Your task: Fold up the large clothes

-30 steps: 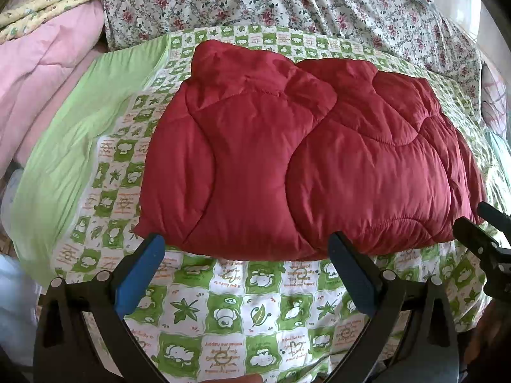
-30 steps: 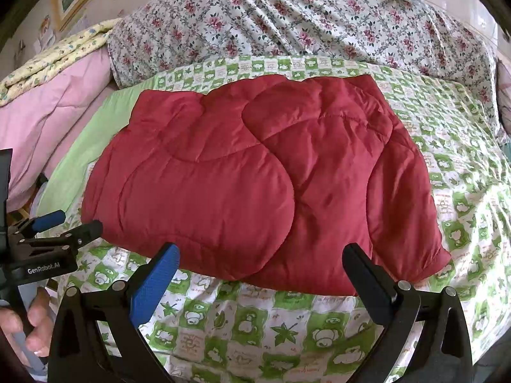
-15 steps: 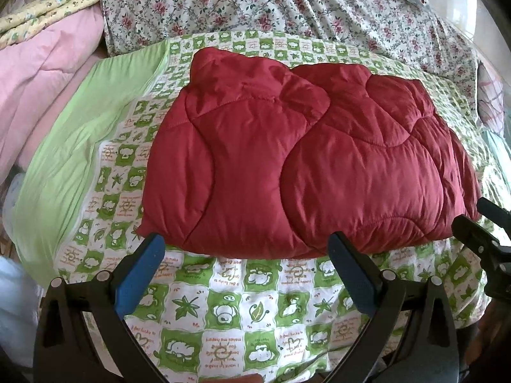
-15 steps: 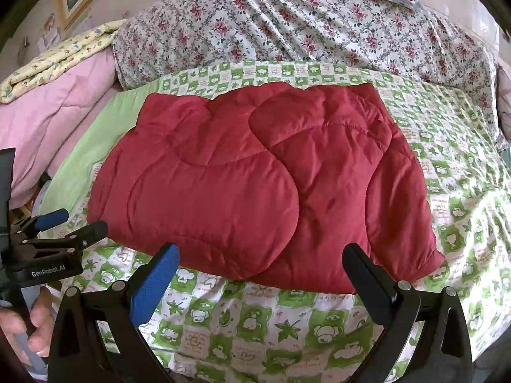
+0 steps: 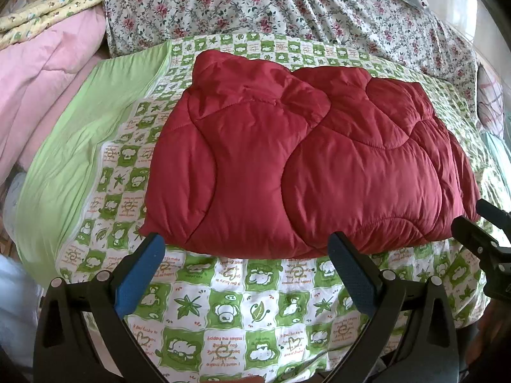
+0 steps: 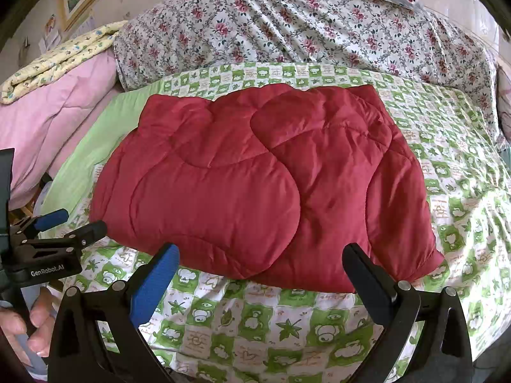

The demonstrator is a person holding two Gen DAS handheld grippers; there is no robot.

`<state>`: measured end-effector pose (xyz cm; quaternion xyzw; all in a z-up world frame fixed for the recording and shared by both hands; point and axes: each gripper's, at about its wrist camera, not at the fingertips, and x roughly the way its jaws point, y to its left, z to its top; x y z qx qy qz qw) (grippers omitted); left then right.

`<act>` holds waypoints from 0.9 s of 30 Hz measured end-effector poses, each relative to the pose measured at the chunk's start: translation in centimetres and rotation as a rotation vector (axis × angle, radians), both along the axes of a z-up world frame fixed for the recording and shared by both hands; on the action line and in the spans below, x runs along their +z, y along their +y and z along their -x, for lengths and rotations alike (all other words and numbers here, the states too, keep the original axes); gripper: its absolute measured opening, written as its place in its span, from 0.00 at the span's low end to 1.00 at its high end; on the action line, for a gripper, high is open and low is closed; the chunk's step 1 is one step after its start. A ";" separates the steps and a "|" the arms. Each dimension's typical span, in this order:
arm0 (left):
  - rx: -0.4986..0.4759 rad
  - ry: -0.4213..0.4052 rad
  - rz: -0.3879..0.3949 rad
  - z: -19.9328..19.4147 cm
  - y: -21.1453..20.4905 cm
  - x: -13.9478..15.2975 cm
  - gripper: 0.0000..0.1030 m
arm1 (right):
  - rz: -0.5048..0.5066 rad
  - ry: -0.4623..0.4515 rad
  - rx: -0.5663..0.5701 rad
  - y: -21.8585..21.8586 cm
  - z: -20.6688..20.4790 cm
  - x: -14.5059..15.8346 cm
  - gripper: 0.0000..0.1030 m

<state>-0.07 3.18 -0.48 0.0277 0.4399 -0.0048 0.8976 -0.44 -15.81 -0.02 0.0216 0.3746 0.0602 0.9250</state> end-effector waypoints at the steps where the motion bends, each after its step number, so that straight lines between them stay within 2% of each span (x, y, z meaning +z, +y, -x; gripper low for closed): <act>1: 0.000 0.000 -0.002 0.0 0.0 0.0 0.99 | 0.000 0.001 0.001 0.0 0.0 0.0 1.00; 27: 0.014 0.004 -0.003 0.0 0.4 -0.1 0.99 | 0.000 0.002 0.001 0.6 0.1 0.1 1.00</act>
